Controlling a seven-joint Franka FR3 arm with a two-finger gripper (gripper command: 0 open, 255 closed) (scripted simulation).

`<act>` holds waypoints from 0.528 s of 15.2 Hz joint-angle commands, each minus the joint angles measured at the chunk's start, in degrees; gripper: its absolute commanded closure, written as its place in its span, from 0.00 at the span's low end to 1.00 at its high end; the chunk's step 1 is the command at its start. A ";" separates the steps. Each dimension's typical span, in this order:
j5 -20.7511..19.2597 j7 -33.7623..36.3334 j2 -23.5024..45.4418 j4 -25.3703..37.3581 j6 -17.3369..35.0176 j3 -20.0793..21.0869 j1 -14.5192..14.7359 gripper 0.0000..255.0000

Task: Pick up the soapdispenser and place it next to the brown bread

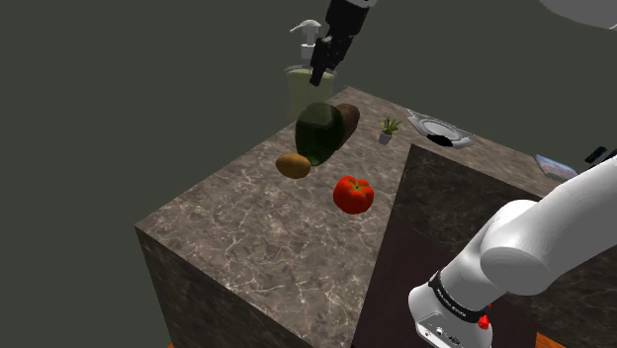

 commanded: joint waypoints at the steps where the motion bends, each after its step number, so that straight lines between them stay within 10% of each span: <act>1: 0.18 -2.84 -0.64 -1.05 0.52 -1.80 -0.96 1.00; 8: 0.47 -12.80 -2.45 -4.63 2.46 -8.33 -4.40 1.00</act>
